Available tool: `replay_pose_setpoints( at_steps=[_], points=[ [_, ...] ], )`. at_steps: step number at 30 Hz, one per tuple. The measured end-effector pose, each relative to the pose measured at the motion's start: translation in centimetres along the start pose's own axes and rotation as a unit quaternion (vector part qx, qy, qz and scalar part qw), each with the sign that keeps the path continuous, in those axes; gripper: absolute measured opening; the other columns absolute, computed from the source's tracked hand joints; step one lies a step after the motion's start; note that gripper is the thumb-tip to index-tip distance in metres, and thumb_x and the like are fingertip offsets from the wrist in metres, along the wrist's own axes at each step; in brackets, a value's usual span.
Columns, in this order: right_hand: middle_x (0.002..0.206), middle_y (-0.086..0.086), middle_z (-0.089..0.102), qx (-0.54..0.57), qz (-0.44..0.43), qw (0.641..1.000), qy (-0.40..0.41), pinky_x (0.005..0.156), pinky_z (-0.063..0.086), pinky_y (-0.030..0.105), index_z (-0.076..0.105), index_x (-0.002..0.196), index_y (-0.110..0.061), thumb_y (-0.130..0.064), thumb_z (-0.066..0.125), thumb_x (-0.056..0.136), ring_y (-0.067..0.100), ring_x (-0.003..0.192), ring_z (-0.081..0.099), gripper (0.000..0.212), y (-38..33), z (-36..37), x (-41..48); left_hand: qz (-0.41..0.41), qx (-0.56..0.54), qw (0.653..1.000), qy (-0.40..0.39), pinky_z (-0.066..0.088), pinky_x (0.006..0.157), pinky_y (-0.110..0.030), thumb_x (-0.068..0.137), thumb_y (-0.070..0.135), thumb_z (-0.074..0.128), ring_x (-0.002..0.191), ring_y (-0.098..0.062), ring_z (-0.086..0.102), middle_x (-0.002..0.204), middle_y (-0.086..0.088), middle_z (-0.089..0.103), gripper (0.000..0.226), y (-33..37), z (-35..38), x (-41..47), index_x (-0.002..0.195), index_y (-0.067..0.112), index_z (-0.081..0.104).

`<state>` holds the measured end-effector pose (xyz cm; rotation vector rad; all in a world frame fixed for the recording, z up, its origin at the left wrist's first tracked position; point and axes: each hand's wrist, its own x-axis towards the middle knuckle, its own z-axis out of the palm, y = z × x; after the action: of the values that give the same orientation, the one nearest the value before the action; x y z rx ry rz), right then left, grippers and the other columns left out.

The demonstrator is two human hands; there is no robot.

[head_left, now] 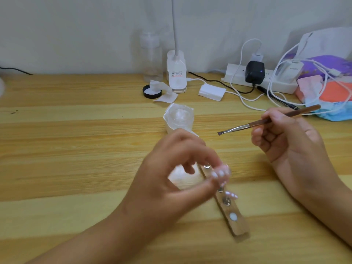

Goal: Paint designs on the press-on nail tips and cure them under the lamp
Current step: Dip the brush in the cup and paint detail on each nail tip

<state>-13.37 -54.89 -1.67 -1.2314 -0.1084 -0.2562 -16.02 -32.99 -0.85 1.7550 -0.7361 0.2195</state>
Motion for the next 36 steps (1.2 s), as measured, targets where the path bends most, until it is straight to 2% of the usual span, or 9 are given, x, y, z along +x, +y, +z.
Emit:
replay_pose_setpoints(
  at_steps=[2, 8, 13, 16, 19, 24, 27, 32, 36],
  points=[
    [0.067, -0.004, 0.065, 0.004, 0.003, 1.000, 0.002, 0.061, 0.051, 0.018, 0.065, 0.083, -0.019, -0.016, 0.052, 0.094, 0.008, 0.062, 0.062, 0.017, 0.0, -0.1, 0.0, 0.038, 0.078, 0.996, -0.036, 0.038, 0.075, -0.016, 0.082, 0.036, 0.071, 0.085, -0.008, 0.052, 0.085, 0.014, 0.050, 0.003, 0.3, 0.7, -0.4, 0.083, 0.033, 0.070],
    [0.066, -0.003, 0.065, 0.004, 0.013, 1.000, -0.009, 0.060, 0.051, 0.018, 0.071, 0.074, -0.025, -0.015, 0.052, 0.093, 0.008, 0.061, 0.062, 0.029, 0.1, 0.2, 0.0, 0.095, 0.181, 0.974, -0.098, 0.032, 0.085, -0.009, 0.084, 0.037, 0.073, 0.075, -0.003, 0.045, 0.075, 0.006, 0.063, 0.016, -0.2, 2.5, -1.7, 0.072, 0.026, 0.077],
    [0.066, -0.002, 0.065, -0.007, 0.013, 1.000, -0.009, 0.059, 0.051, 0.018, 0.072, 0.073, -0.026, -0.015, 0.052, 0.093, 0.009, 0.061, 0.062, 0.030, 0.1, 0.2, 0.0, 0.070, 0.176, 0.974, -0.126, 0.024, 0.087, 0.002, 0.083, 0.045, 0.067, 0.084, 0.021, 0.037, 0.077, 0.020, 0.066, 0.020, -0.1, 2.0, -1.7, 0.071, 0.033, 0.078],
    [0.065, -0.002, 0.066, -0.009, 0.014, 1.000, -0.014, 0.059, 0.051, 0.018, 0.072, 0.074, -0.026, -0.017, 0.053, 0.092, 0.009, 0.060, 0.062, 0.028, 0.1, 0.1, 0.0, 0.038, 0.172, 0.973, -0.146, 0.025, 0.076, 0.005, 0.079, 0.044, 0.071, 0.086, 0.029, 0.038, 0.072, 0.036, 0.050, 0.013, -0.2, 1.3, -1.3, 0.072, 0.036, 0.078],
    [0.066, -0.003, 0.065, -0.008, 0.014, 1.000, -0.013, 0.059, 0.051, 0.018, 0.072, 0.074, -0.026, -0.018, 0.054, 0.091, 0.009, 0.061, 0.061, 0.026, 0.2, 0.0, 0.1, 0.000, 0.171, 0.973, -0.154, 0.033, 0.075, -0.003, 0.078, 0.041, 0.071, 0.091, 0.020, 0.045, 0.080, 0.035, 0.055, 0.008, -0.5, 0.7, -1.1, 0.074, 0.034, 0.072],
    [0.065, -0.004, 0.062, -0.019, 0.005, 1.000, -0.007, 0.058, 0.049, 0.018, 0.072, 0.074, -0.027, -0.020, 0.055, 0.090, 0.008, 0.060, 0.058, 0.024, 0.3, -0.4, 0.1, -0.051, 0.204, 0.977, -0.032, 0.039, 0.068, -0.021, 0.077, 0.040, 0.057, 0.082, -0.003, 0.046, 0.079, 0.021, 0.043, 0.012, -1.5, -0.1, 0.2, 0.075, 0.028, 0.057],
    [0.064, -0.005, 0.061, -0.028, -0.010, 1.000, -0.002, 0.058, 0.049, 0.018, 0.072, 0.077, -0.026, -0.019, 0.055, 0.090, 0.008, 0.060, 0.058, 0.023, 0.4, -0.6, 0.2, -0.084, 0.212, 0.973, -0.041, 0.041, 0.065, -0.024, 0.080, 0.042, 0.065, 0.083, -0.005, 0.050, 0.085, 0.018, 0.046, 0.009, -2.3, -0.5, 0.8, 0.083, 0.034, 0.064],
    [0.068, -0.005, 0.063, -0.030, -0.012, 0.999, 0.003, 0.059, 0.050, 0.018, 0.073, 0.078, -0.027, -0.021, 0.057, 0.089, 0.008, 0.061, 0.059, 0.020, 0.6, -0.7, 0.2, -0.112, 0.219, 0.968, -0.049, 0.045, 0.065, -0.028, 0.076, 0.050, 0.072, 0.084, -0.004, 0.052, 0.088, 0.013, 0.051, 0.020, -2.9, 0.2, 1.0, 0.092, 0.038, 0.070],
    [0.067, -0.005, 0.063, -0.053, -0.020, 0.998, -0.003, 0.058, 0.051, 0.018, 0.073, 0.078, -0.028, -0.020, 0.057, 0.088, 0.008, 0.060, 0.059, 0.020, 0.7, -0.7, 0.1, -0.162, 0.168, 0.972, -0.039, 0.045, 0.064, -0.030, 0.077, 0.047, 0.067, 0.073, -0.002, 0.052, 0.080, 0.016, 0.055, 0.016, -3.2, 0.6, 1.4, 0.091, 0.040, 0.070]
  ],
)
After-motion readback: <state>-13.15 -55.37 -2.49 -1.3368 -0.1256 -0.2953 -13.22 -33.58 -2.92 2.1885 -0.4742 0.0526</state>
